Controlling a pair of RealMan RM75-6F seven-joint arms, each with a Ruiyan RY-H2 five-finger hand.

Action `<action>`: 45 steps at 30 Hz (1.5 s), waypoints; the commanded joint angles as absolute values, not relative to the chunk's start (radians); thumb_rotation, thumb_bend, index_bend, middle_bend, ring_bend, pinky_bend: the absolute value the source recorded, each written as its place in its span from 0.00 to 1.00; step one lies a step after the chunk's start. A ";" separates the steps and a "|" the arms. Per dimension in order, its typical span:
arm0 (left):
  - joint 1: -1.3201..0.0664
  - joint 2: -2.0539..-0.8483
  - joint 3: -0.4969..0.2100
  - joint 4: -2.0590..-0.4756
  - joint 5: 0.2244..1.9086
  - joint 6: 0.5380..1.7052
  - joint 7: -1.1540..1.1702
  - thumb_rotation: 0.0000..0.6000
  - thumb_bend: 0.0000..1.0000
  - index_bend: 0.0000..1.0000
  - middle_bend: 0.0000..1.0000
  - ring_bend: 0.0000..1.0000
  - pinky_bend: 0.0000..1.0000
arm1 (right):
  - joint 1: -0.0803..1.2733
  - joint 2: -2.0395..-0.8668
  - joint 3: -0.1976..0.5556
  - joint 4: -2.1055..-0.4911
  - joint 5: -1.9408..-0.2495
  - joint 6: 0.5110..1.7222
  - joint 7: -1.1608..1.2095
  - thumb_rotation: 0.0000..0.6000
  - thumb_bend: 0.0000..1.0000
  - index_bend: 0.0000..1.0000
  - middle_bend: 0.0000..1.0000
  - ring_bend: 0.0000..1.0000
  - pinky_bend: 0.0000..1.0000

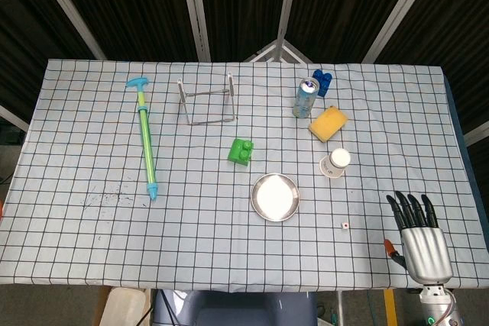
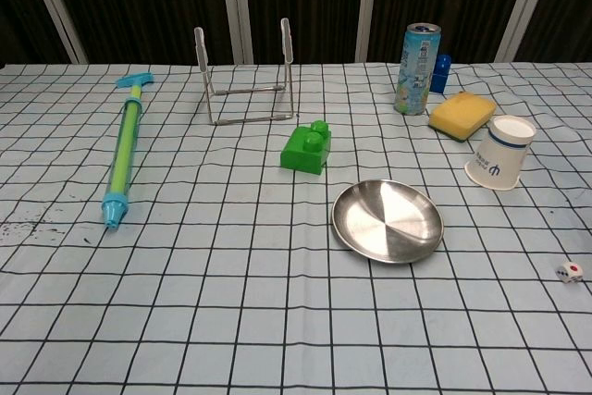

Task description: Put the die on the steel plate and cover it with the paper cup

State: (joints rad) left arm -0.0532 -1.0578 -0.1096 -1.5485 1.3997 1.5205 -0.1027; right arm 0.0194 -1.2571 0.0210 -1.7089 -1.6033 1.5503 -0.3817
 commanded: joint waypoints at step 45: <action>-0.073 -1.062 -0.101 -1.563 1.393 1.474 -0.060 1.00 0.70 0.31 0.00 0.00 0.12 | 0.254 -1.413 0.065 -1.633 -1.397 1.098 -0.346 1.00 0.25 0.32 0.11 0.09 0.00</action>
